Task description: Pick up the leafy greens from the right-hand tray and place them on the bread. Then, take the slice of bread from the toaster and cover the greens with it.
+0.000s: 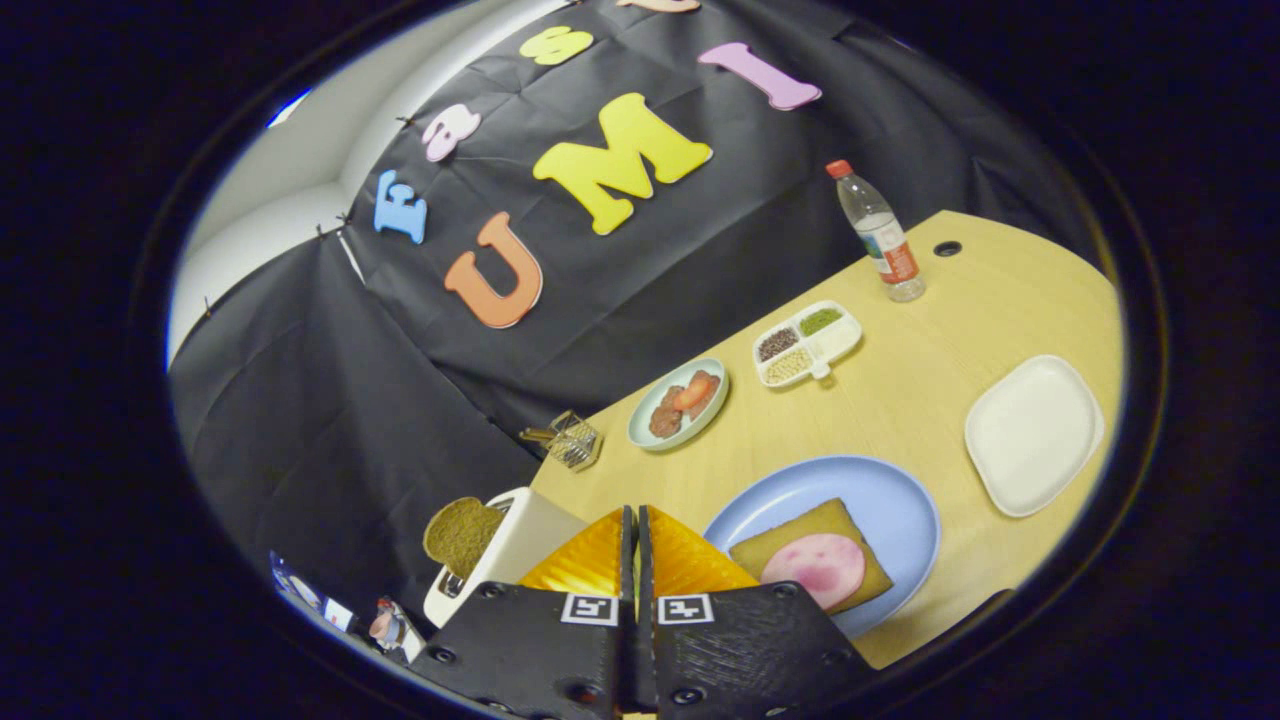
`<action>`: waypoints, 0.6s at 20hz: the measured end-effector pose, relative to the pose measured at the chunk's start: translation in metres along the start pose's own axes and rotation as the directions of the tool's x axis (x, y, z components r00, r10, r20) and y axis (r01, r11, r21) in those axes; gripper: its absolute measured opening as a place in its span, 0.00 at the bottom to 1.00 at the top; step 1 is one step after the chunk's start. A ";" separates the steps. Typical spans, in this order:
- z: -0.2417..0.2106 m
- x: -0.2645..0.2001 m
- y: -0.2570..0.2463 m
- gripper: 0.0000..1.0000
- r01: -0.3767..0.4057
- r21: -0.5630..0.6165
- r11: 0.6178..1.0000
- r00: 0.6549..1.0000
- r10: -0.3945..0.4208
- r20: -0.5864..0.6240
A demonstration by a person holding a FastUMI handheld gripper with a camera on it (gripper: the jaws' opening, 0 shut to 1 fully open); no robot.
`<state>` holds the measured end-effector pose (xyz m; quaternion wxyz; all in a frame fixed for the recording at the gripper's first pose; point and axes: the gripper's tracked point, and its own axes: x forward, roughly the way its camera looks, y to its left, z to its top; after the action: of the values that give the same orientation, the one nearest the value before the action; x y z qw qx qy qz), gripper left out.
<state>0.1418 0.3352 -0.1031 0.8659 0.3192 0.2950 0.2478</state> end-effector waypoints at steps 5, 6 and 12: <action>0.014 0.003 -0.045 0.00 0.099 -0.014 0.995 0.995 -0.099 0.033; 0.017 0.002 -0.051 0.00 0.116 -0.033 0.993 0.992 -0.115 0.045; 0.017 0.000 -0.083 0.00 0.214 -0.093 0.972 0.976 -0.208 0.068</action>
<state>0.1733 0.2721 -0.1509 0.9102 0.2495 0.2896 0.1596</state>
